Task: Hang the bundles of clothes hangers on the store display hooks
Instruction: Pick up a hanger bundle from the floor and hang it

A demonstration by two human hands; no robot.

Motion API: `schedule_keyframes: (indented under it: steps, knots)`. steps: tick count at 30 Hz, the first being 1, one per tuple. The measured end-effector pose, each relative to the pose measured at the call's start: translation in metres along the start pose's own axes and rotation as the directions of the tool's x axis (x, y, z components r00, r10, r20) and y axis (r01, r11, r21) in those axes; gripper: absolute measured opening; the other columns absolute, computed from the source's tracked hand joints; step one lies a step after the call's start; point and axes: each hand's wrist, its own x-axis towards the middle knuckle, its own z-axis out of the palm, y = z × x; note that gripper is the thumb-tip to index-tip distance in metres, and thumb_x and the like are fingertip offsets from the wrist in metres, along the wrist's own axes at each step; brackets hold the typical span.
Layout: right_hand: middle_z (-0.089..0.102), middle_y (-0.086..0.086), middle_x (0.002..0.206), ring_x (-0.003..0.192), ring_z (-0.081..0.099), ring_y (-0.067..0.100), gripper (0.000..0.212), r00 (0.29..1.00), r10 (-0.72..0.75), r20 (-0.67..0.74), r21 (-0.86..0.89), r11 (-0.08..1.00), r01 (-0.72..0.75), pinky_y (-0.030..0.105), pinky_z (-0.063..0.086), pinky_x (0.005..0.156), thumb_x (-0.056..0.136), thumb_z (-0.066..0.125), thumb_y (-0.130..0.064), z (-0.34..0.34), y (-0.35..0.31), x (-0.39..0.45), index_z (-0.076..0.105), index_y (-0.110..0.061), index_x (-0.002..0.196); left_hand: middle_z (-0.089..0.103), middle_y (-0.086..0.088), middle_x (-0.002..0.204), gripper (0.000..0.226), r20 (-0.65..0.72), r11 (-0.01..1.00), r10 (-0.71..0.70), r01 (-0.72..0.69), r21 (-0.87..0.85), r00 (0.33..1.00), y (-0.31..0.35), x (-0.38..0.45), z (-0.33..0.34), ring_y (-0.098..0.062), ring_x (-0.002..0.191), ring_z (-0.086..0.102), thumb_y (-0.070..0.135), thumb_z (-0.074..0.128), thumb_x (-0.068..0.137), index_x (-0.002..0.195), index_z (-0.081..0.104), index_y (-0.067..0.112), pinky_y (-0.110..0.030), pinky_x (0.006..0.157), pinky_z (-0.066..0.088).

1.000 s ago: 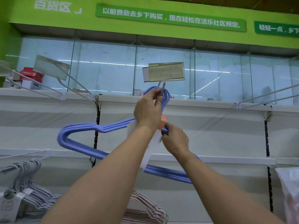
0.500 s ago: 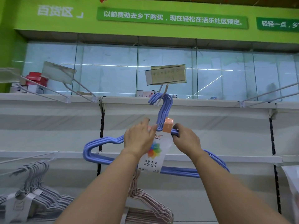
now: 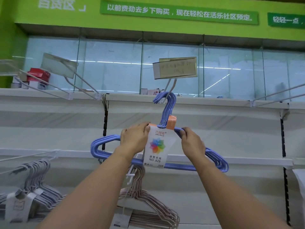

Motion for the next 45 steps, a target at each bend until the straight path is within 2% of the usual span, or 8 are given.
schedule_keyframes:
  steps: [6, 15, 23, 28, 31, 34, 41, 45]
  knots:
    - [0.06, 0.001, 0.096, 0.092, 0.051, 0.022, 0.033, 0.993, 0.12, -0.012, -0.008, 0.993, -0.121, 0.036, 0.031, 0.091, 0.102, 0.032, -0.034, 0.015, 0.005, 0.029, 0.061, -0.027, 0.116, 0.053, -0.004, 0.135, 0.041, 0.141, 0.997, -0.08, 0.077, 0.027, 0.987, -0.023, 0.025, 0.021, -0.027, 0.123, 0.048, 0.034, 0.021, 0.103, 0.14, 0.038, 0.032, -0.044, 0.1, 0.034]
    - [0.065, 0.007, 0.111, 0.11, 0.052, 0.031, 0.033, 0.959, 0.284, -0.02, 0.061, 0.957, -0.282, 0.04, 0.037, 0.095, 0.101, 0.037, -0.036, 0.052, 0.013, 0.054, 0.061, -0.023, 0.119, 0.033, -0.001, 0.152, 0.045, 0.249, 0.995, -0.02, 0.043, -0.091, 0.968, -0.048, 0.04, 0.037, -0.023, 0.14, 0.029, 0.022, 0.025, 0.104, 0.149, 0.025, 0.026, -0.038, 0.117, 0.015]
    - [0.063, 0.011, 0.11, 0.102, 0.057, 0.032, 0.029, 0.975, 0.217, -0.046, 0.033, 0.976, -0.215, 0.041, 0.045, 0.085, 0.1, 0.041, -0.031, 0.053, 0.02, 0.044, 0.056, -0.011, 0.115, 0.049, -0.001, 0.142, 0.042, -0.009, 0.986, -0.023, 0.022, -0.163, 1.0, -0.054, 0.033, 0.058, -0.022, 0.13, 0.043, 0.013, 0.034, 0.101, 0.141, 0.043, 0.022, -0.035, 0.118, 0.009]
    - [0.047, 0.006, 0.138, 0.127, 0.04, 0.027, 0.042, 0.996, 0.073, -0.054, -0.154, 0.985, -0.081, 0.04, 0.03, 0.11, 0.099, 0.043, -0.03, 0.051, 0.028, 0.025, 0.042, -0.014, 0.138, 0.049, -0.007, 0.139, 0.045, -0.115, 0.998, -0.012, 0.006, -0.056, 0.993, -0.06, 0.013, 0.065, -0.026, 0.133, 0.037, 0.01, 0.038, 0.098, 0.143, 0.04, 0.019, -0.041, 0.116, 0.016]
    - [0.034, 0.006, 0.149, 0.136, 0.03, 0.027, 0.05, 0.997, 0.049, -0.055, -0.209, 0.976, -0.06, 0.04, 0.021, 0.115, 0.098, 0.043, -0.03, 0.048, 0.033, 0.013, 0.031, -0.015, 0.145, 0.033, -0.004, 0.152, 0.05, -0.086, 0.999, 0.013, -0.01, 0.036, 0.996, -0.072, -0.003, 0.067, -0.024, 0.143, 0.021, 0.009, 0.037, 0.098, 0.147, 0.031, 0.019, -0.04, 0.118, 0.013]
    - [0.03, 0.007, 0.152, 0.139, 0.025, 0.027, 0.052, 0.995, 0.044, -0.092, -0.212, 0.975, -0.062, 0.041, 0.017, 0.117, 0.098, 0.044, -0.028, 0.047, 0.038, -0.004, 0.03, -0.015, 0.146, 0.034, -0.009, 0.151, 0.051, -0.156, 1.0, 0.007, -0.002, 0.031, 0.988, -0.08, -0.023, 0.067, -0.026, 0.143, 0.025, 0.004, 0.041, 0.095, 0.145, 0.035, 0.013, -0.041, 0.116, 0.018]
    - [0.04, 0.005, 0.147, 0.134, 0.035, 0.024, 0.047, 0.998, 0.055, -0.018, -0.184, 0.981, -0.057, 0.037, 0.024, 0.113, 0.098, 0.043, -0.024, 0.049, 0.061, -0.071, 0.037, -0.014, 0.143, 0.051, -0.016, 0.134, 0.051, -0.06, 0.952, -0.293, 0.285, -0.113, 0.954, -0.074, -0.091, 0.066, -0.035, 0.116, 0.051, 0.003, 0.043, 0.093, 0.143, 0.04, 0.016, -0.044, 0.091, 0.043]
    - [0.047, 0.007, 0.142, 0.13, 0.042, 0.026, 0.043, 0.977, 0.18, 0.114, -0.168, 0.973, -0.16, 0.037, 0.027, 0.109, 0.099, 0.042, -0.027, 0.049, 0.079, -0.116, 0.041, -0.013, 0.139, 0.055, -0.016, 0.127, 0.037, 0.016, 0.914, -0.406, 0.406, -0.022, 0.914, -0.062, -0.141, 0.077, -0.037, 0.108, 0.055, 0.016, 0.038, 0.098, 0.134, 0.046, 0.015, -0.042, 0.085, 0.045]
